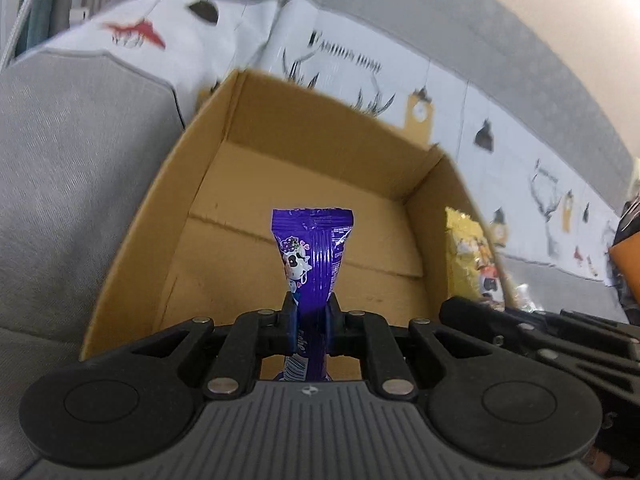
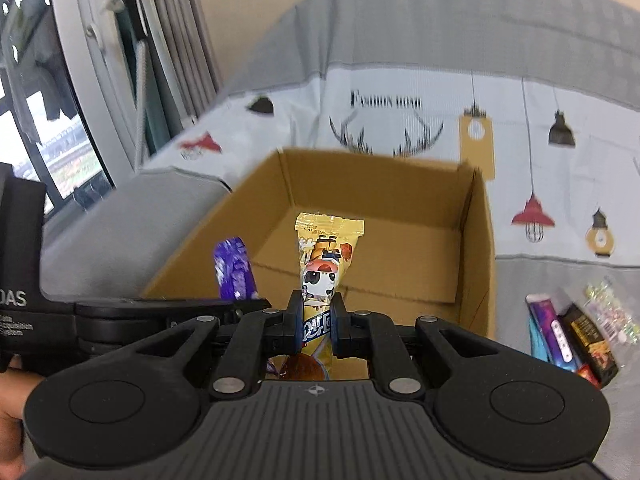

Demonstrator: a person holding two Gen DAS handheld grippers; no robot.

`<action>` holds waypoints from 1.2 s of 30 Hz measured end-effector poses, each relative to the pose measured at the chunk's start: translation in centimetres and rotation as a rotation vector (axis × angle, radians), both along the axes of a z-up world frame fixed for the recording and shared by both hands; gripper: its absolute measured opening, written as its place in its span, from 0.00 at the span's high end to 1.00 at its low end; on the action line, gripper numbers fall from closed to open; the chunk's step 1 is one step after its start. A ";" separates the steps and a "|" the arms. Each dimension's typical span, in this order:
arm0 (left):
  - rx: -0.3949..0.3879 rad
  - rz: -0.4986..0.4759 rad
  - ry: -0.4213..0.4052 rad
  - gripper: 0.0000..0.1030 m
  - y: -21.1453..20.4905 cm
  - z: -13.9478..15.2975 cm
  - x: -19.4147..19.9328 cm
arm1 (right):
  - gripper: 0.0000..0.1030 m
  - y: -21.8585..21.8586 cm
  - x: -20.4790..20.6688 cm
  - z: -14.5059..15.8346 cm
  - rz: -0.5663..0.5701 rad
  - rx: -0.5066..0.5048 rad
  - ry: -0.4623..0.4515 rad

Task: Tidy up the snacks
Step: 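Carry both snacks over the box and open both tools to drop them, then move both tools back to the snack pile and grasp red packets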

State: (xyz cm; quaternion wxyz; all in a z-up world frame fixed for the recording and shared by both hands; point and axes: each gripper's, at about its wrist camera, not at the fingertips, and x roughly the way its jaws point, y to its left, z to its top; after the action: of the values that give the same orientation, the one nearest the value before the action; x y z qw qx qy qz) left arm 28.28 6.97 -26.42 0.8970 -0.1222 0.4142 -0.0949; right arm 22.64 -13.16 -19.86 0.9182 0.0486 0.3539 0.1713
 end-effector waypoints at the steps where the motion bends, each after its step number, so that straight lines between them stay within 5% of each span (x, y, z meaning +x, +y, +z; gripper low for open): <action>1: -0.002 -0.017 0.019 0.88 -0.2 -0.5 0.4 | 0.87 0.0 0.5 -0.6 0.000 -0.005 0.017; 4: 0.016 -0.059 0.075 0.88 -0.7 -2.2 1.4 | 0.87 0.2 1.8 -2.6 0.016 -0.018 0.073; 12: 0.121 -0.095 0.070 0.88 -1.6 -2.5 1.2 | 0.86 0.5 4.1 -6.3 0.005 -0.014 0.230; 15: 0.144 -0.081 0.083 0.87 -1.8 -2.6 1.3 | 0.83 0.2 4.2 -6.2 -0.003 0.017 0.231; 16: 0.152 -0.074 0.089 0.87 -1.9 -2.5 1.3 | 0.73 -0.1 4.1 -6.0 -0.021 0.026 0.232; 18: 0.177 -0.057 0.107 0.69 -1.8 -2.4 1.2 | 0.51 -1.0 3.6 -5.3 -0.065 0.038 0.209; 21: 0.189 -0.017 0.117 0.37 -1.4 -1.8 0.4 | 0.45 -2.1 2.3 -4.2 -0.039 0.106 0.172; 25: 0.238 0.021 0.066 0.17 -1.9 0.2 -1.5 | 0.27 -3.1 -0.3 -2.3 -0.018 0.136 0.107; 26: 0.239 0.029 0.058 0.14 -2.2 0.7 -1.9 | 0.09 -3.5 -1.0 -1.8 -0.047 0.099 0.085; 27: 0.237 0.034 0.047 0.13 -2.5 1.4 -2.4 | 0.03 -4.1 -1.9 -1.3 -0.072 0.081 0.052; 30: 0.227 0.032 0.016 0.11 -4.1 3.1 -4.1 | 0.00 -7.1 -4.1 -0.6 -0.067 0.177 0.016; 36: 0.236 -0.082 -0.036 0.10 -10.4 4.8 -7.7 | 0.00 -14.2 -8.8 -1.1 -0.178 0.203 -0.024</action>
State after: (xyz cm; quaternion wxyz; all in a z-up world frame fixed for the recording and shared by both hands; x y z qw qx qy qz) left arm 20.56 -3.44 -21.64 0.9078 0.0031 0.4107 -0.0843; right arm 13.83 -27.34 -20.94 0.9242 0.1707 0.3181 0.1244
